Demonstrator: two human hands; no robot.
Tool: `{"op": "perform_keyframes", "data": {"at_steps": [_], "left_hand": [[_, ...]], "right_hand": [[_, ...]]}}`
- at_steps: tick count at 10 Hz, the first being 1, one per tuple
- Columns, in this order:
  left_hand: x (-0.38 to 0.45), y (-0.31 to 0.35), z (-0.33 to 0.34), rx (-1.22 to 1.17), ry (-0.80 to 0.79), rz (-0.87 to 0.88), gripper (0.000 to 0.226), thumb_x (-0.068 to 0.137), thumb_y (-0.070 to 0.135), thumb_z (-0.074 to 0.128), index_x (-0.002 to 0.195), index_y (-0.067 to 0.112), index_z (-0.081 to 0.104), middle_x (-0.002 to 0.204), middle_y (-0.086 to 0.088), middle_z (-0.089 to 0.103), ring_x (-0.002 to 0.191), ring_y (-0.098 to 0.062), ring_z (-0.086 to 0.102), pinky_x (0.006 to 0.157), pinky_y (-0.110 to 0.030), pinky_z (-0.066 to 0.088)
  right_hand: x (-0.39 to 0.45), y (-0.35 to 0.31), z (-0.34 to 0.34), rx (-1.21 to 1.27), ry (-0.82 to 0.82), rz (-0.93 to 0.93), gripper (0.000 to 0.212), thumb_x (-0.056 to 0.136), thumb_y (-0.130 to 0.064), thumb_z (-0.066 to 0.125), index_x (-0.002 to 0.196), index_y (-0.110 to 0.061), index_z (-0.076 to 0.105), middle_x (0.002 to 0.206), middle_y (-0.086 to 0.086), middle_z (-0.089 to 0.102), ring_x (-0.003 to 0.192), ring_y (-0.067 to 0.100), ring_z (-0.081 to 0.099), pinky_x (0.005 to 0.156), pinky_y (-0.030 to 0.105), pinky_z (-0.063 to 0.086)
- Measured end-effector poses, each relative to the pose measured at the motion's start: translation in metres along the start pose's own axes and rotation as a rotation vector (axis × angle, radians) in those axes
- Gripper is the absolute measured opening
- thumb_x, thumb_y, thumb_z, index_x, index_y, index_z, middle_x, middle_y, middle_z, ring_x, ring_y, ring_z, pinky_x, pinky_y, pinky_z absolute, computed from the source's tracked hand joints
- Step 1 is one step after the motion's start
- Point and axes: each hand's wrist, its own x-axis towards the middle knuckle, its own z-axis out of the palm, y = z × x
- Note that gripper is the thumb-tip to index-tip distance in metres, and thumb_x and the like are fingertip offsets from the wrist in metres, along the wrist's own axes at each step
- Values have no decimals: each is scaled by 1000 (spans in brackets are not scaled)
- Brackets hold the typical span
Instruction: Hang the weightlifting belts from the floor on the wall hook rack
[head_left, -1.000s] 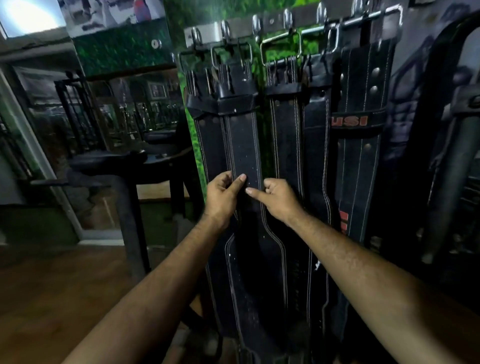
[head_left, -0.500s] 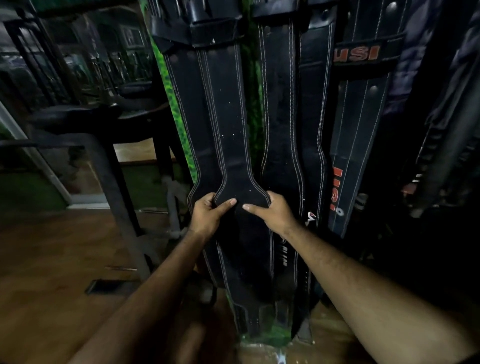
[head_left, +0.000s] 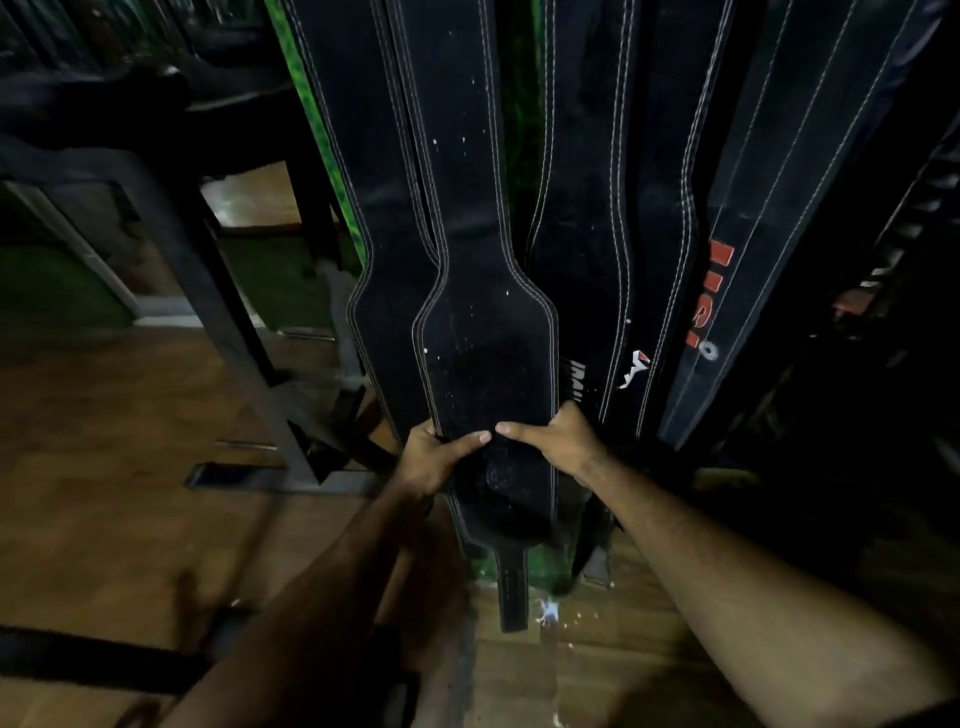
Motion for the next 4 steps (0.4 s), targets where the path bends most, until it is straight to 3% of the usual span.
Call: {"op": "perform_keyframes", "data": {"at_steps": [1, 2, 3, 4], "left_hand": [[1, -25, -3, 12, 19, -38, 36, 78, 4, 78, 114, 1, 70, 113, -13, 73, 104, -25, 71, 95, -43, 56], [-7, -43, -1, 180, 94, -143, 39, 75, 21, 84, 111, 14, 70, 115, -3, 71, 103, -18, 69, 97, -39, 54], [-27, -66, -5, 548, 242, -273, 43, 81, 40, 78, 115, 16, 68, 112, 3, 67, 100, -19, 64, 86, -30, 52], [-46, -80, -12, 646, 337, -352, 42, 88, 41, 69, 117, 11, 67, 115, -9, 69, 103, -32, 65, 79, -32, 51]], "right_hand": [[5, 26, 6, -67, 29, 87, 78, 45, -62, 91, 105, -16, 75, 99, -2, 78, 91, 12, 75, 85, 42, 62], [-4, 43, 7, -162, -3, 212, 86, 43, -69, 87, 110, -17, 73, 103, -3, 76, 95, 15, 72, 89, 40, 60], [-19, 72, 10, -228, 24, 349, 72, 69, -52, 85, 123, -9, 63, 118, 7, 68, 109, 26, 64, 95, 38, 54], [-41, 85, 19, -142, 191, 412, 58, 82, -39, 79, 127, -7, 61, 121, 14, 65, 112, 30, 62, 89, 36, 53]]}}
